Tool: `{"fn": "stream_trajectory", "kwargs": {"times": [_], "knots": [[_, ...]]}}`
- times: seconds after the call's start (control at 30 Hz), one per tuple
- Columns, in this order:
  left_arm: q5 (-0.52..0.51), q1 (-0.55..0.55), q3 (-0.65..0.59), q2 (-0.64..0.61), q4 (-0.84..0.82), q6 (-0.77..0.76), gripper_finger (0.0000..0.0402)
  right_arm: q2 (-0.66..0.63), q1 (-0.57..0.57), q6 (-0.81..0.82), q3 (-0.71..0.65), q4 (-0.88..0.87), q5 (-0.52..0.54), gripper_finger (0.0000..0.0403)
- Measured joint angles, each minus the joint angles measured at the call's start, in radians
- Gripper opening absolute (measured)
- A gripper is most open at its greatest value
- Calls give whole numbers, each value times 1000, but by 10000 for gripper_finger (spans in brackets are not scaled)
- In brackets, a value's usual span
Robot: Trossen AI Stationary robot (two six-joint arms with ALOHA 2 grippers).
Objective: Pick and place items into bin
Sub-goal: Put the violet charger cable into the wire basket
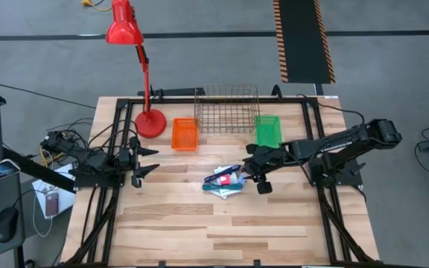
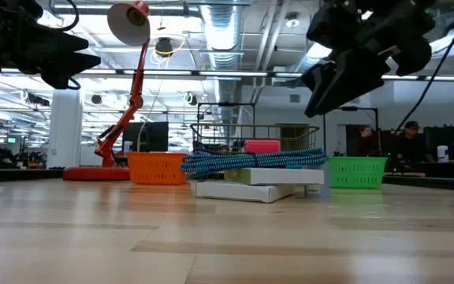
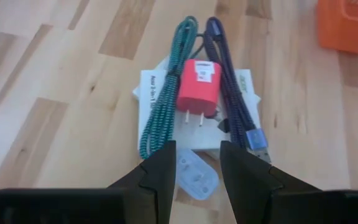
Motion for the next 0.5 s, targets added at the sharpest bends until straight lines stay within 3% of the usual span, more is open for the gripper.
{"fn": "stream_trajectory", "kwargs": {"times": [0.23,0.5], "knots": [[0,0,0,0,0,0,233,12,-7,-14,65,-86,2,118],[0,0,0,0,0,0,233,12,-8,93,101,-104,14,118]]}}
